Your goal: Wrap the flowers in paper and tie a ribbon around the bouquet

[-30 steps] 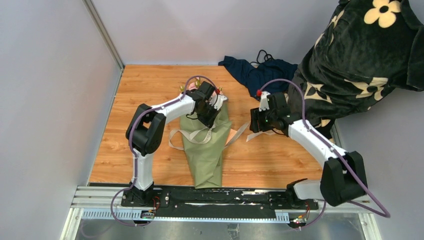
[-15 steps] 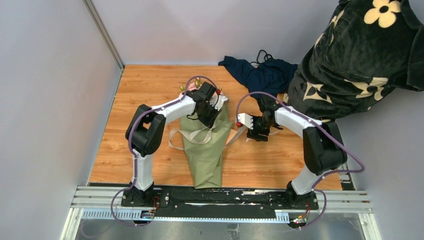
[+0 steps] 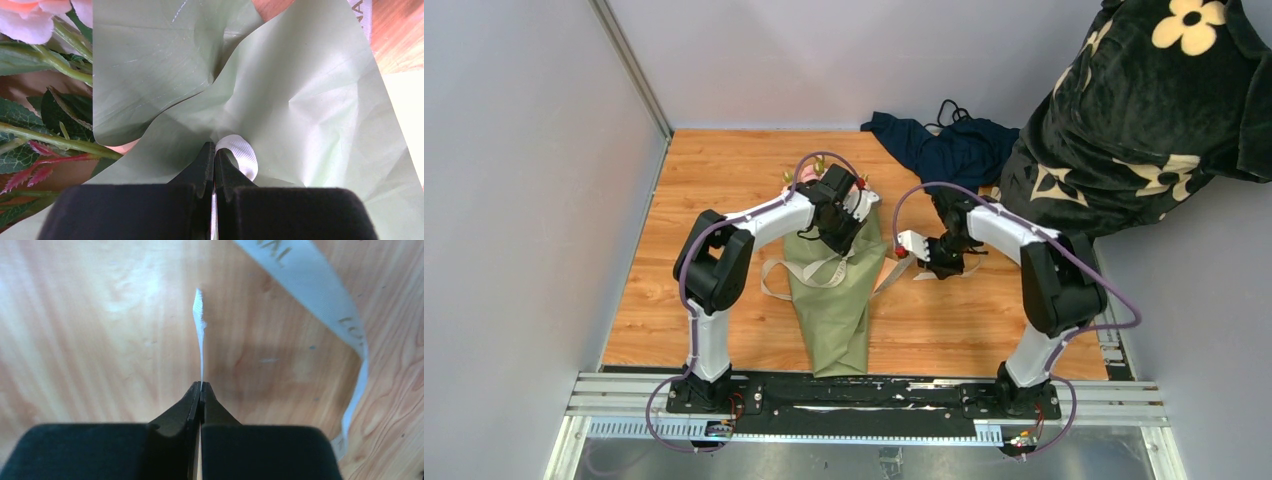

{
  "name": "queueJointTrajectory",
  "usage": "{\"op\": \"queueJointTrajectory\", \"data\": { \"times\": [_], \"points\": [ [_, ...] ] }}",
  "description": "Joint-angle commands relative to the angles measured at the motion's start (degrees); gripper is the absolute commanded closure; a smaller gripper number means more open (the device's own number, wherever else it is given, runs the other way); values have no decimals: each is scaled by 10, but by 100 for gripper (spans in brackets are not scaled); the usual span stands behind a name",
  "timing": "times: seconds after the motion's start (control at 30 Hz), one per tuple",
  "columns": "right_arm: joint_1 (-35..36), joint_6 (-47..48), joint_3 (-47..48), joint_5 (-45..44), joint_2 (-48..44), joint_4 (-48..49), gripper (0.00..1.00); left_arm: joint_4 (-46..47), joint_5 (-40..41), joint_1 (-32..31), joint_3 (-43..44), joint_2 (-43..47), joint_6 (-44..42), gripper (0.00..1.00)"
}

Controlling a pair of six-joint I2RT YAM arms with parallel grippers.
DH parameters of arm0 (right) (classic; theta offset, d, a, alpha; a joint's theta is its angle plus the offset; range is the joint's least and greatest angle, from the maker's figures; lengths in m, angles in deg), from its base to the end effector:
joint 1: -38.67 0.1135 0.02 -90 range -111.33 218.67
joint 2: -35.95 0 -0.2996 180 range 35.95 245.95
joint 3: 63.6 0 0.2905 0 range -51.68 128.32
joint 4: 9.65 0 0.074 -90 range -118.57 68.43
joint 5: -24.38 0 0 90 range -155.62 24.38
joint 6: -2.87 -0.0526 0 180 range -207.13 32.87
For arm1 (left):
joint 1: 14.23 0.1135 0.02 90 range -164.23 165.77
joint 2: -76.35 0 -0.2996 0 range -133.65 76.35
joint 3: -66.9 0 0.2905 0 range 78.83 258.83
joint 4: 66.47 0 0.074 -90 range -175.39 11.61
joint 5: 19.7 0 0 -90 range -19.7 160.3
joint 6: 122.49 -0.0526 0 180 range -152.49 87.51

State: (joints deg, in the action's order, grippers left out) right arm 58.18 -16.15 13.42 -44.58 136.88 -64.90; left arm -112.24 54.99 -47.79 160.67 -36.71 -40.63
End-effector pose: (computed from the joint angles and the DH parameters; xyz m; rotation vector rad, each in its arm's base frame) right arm 0.3382 0.1399 0.1690 -2.0176 1.9312 0.3521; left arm 0.3791 -0.2682 0.1801 1.0492 2.5263 -0.4915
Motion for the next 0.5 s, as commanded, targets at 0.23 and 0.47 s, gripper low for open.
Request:
{"op": "queueJointTrajectory", "data": {
  "times": [0.23,0.47],
  "points": [
    [177,-220,-107,187,-452,165,100,-5,1,-5,25,-14,-4,100],
    [341,-434,-194,180,-450,692,100,-4,4,-5,27,-21,-8,100]
  ]
}}
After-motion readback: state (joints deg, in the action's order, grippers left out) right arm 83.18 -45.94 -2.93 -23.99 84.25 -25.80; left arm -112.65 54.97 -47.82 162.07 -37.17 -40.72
